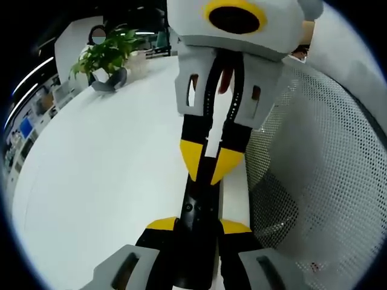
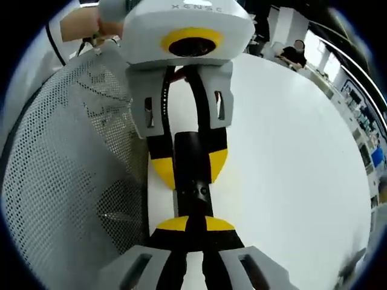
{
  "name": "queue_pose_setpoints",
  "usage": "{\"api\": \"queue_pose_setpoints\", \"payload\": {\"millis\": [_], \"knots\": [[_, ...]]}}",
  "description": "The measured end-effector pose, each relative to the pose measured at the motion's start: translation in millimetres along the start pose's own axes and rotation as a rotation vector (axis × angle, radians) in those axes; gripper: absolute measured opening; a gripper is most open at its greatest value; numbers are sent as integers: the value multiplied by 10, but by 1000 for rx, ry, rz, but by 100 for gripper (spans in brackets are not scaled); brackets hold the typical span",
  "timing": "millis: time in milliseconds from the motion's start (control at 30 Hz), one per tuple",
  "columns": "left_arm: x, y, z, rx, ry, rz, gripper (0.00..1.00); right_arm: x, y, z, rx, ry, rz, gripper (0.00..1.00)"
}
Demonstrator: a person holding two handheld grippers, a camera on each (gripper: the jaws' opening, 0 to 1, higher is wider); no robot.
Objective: Press the specified remote control buttons in sequence, fully releasing each button before pressing the next.
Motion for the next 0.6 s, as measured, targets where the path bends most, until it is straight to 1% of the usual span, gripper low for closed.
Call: {"api": "queue_pose_setpoints", "payload": {"millis": [33, 100, 133, 233, 333, 400, 600], "knots": [[-2, 3, 0, -3, -1, -1, 25, 7, -4, 1, 1, 0, -17, 4], [0, 6, -2, -6, -2, -2, 25, 13, -37, 14, 24, 0, -29, 4], [1, 6, -1, -7, -2, -3, 25, 7, -63, 18, 52, -5, -42, 4], [2, 6, 0, -8, -2, -3, 25, -19, -112, 23, 95, -15, -24, 4], [4, 5, 2, -7, -4, -1, 25, -29, -130, 29, 118, -21, -40, 4], [8, 4, 2, -6, -3, 3, 25, -41, -133, 30, 120, -23, -44, 4], [11, -3, 7, -1, 2, 6, 25, -67, -127, 39, 106, -36, -7, 4]]}}
Point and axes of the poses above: the point that each gripper's makers call its tool centre point, and the gripper's own axes: z roughly backward along the fingers, x roughly to its right, y roughly out of its top, the point moved 10 cm from there along z, roughly backward along the fingers, and after that the axes turned 6 degrees about -z, right-handed, at the moved point
